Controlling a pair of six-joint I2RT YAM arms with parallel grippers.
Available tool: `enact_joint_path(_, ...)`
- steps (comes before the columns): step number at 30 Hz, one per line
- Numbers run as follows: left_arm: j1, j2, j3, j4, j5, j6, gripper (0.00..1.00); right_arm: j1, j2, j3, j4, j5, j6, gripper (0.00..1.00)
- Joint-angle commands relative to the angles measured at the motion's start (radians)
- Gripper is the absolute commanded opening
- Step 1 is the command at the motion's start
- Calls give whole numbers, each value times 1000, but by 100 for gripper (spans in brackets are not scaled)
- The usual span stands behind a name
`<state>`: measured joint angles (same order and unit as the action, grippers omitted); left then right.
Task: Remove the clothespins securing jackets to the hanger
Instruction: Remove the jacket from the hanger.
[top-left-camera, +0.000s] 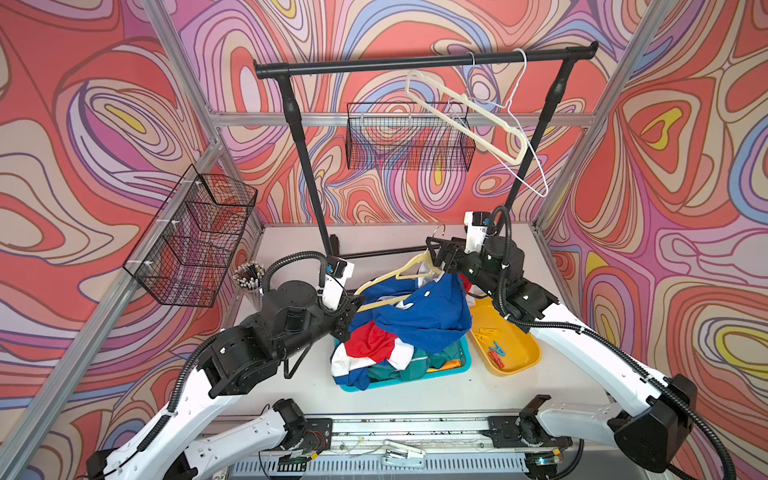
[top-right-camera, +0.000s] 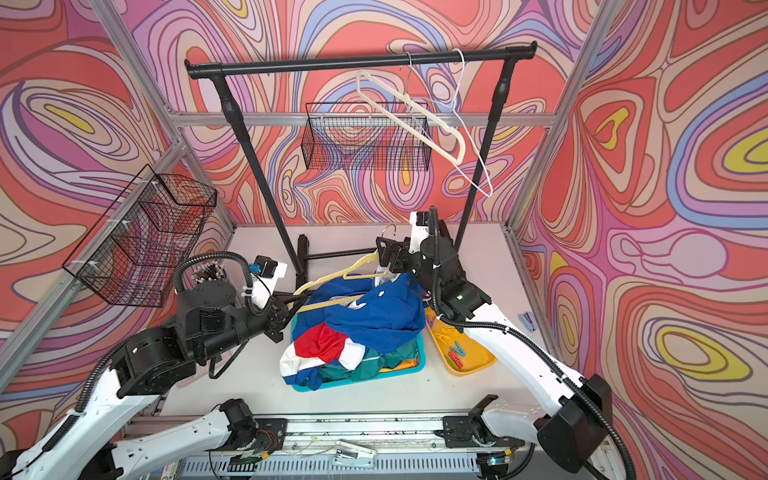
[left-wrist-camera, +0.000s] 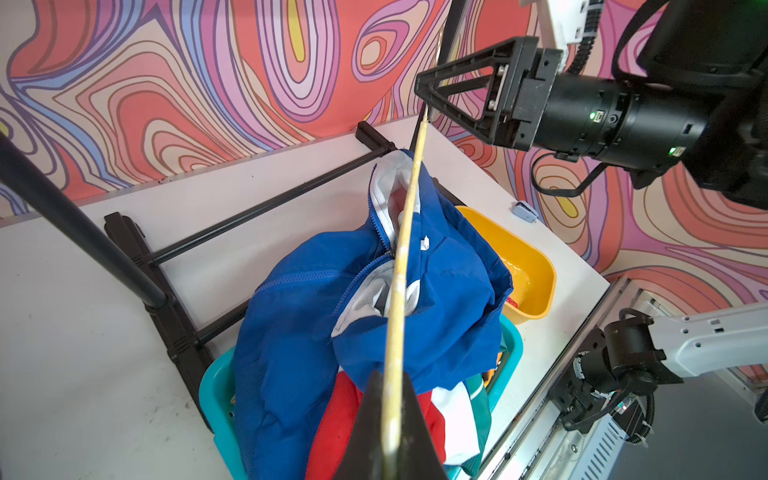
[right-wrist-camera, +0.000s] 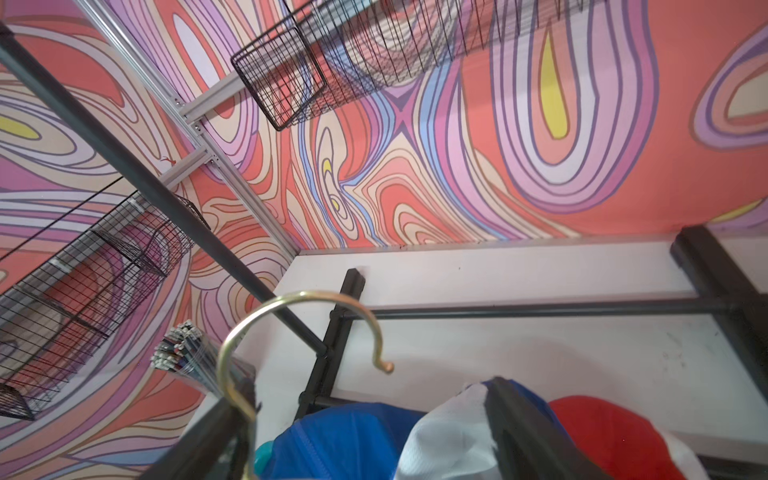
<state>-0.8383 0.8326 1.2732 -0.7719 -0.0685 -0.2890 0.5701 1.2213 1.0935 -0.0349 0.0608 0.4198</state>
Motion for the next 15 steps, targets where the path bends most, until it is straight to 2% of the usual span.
enact_joint_path(1, 5, -48, 84, -61, -72, -27, 0, -37, -13, -75, 27, 38, -58, 98)
enact_joint_path(9, 5, -11, 77, -33, -53, -19, 0, -36, -39, -67, 81, -64, -113, 98)
enact_joint_path(15, 7, 43, 69, 11, -33, -15, 0, -36, 16, 39, 57, -132, -76, 99)
